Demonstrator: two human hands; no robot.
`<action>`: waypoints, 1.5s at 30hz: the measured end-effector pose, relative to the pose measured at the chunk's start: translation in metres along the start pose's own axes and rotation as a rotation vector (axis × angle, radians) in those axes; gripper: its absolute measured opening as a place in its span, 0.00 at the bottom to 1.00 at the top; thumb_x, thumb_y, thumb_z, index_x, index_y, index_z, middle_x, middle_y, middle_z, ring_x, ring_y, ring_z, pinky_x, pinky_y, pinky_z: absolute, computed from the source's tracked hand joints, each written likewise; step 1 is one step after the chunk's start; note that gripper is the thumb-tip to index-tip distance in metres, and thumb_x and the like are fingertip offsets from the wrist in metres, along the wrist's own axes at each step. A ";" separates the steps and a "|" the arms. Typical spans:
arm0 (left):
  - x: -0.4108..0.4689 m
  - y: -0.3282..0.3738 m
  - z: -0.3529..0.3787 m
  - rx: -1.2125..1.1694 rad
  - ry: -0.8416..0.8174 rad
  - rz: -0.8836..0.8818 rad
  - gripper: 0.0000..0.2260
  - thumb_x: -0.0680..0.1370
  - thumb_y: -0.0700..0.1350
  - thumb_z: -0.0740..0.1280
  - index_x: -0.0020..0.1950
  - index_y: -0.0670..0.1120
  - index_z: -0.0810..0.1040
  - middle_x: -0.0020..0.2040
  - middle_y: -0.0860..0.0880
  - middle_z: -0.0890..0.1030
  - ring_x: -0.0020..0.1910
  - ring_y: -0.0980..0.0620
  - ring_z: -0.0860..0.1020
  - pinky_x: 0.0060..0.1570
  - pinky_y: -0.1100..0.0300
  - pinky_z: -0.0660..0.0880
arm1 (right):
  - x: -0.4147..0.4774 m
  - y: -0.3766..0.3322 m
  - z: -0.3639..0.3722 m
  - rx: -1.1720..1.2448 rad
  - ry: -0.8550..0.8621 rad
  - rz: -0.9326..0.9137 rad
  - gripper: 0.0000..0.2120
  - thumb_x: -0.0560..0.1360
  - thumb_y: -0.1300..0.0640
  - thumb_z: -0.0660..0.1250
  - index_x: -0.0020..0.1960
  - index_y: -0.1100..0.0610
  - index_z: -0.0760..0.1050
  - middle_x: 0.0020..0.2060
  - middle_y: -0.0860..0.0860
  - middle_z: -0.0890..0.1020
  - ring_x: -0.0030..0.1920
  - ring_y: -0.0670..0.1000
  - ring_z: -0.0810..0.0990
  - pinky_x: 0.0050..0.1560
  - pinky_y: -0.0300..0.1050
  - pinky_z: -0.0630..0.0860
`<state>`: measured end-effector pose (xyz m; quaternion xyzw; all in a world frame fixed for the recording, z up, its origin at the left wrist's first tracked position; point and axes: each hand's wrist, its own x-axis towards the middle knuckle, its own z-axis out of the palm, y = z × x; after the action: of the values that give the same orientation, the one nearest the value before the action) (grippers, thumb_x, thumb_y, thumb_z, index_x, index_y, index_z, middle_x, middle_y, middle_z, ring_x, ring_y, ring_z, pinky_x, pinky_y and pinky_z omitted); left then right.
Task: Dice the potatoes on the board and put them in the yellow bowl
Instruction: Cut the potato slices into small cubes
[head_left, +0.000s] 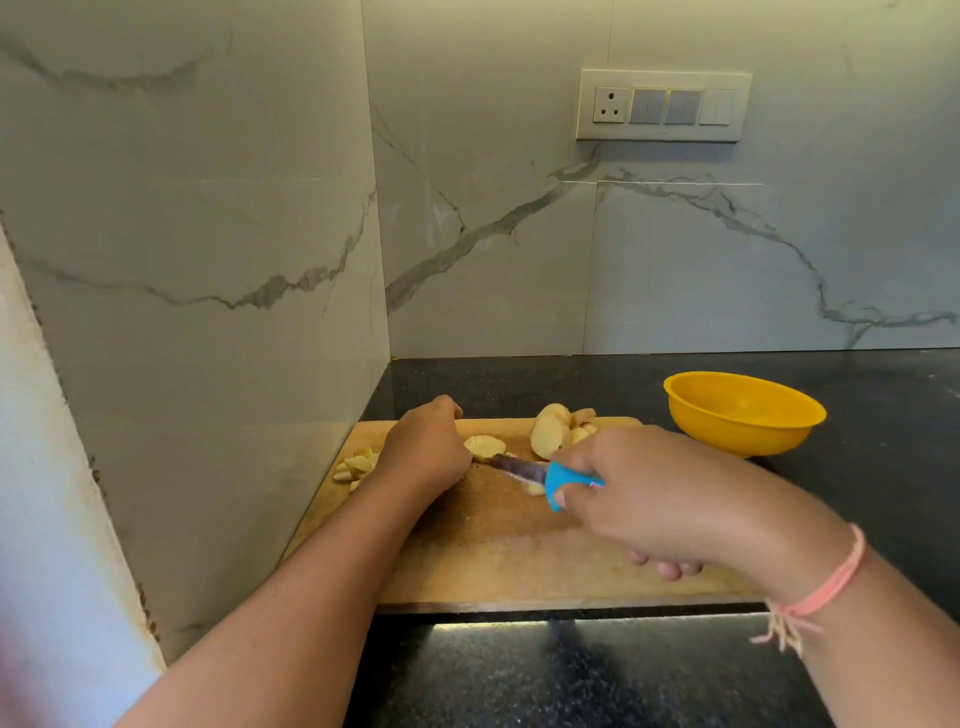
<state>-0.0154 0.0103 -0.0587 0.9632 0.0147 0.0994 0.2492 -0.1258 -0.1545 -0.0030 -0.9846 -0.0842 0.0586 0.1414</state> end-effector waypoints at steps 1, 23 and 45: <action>-0.001 0.001 -0.001 -0.005 -0.014 0.019 0.22 0.77 0.39 0.67 0.70 0.49 0.68 0.61 0.48 0.77 0.54 0.51 0.77 0.51 0.59 0.77 | 0.003 0.003 -0.005 0.061 0.025 0.002 0.20 0.80 0.50 0.56 0.72 0.44 0.62 0.32 0.51 0.76 0.22 0.44 0.71 0.20 0.32 0.67; 0.005 -0.005 -0.016 0.145 -0.067 0.051 0.08 0.79 0.45 0.66 0.58 0.49 0.76 0.56 0.49 0.79 0.52 0.52 0.76 0.53 0.57 0.76 | 0.080 0.043 -0.001 0.330 0.472 -0.029 0.18 0.80 0.50 0.55 0.68 0.54 0.69 0.32 0.50 0.76 0.25 0.47 0.74 0.25 0.37 0.71; 0.023 0.012 -0.015 0.067 -0.370 0.188 0.11 0.78 0.39 0.66 0.56 0.52 0.79 0.58 0.53 0.79 0.55 0.55 0.77 0.55 0.63 0.74 | 0.083 0.047 0.008 0.362 0.636 -0.142 0.18 0.81 0.50 0.56 0.66 0.56 0.71 0.43 0.50 0.76 0.35 0.47 0.75 0.35 0.38 0.75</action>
<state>0.0037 0.0084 -0.0356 0.9700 -0.1181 -0.0570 0.2049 -0.0390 -0.1820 -0.0313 -0.9045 -0.0924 -0.2462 0.3358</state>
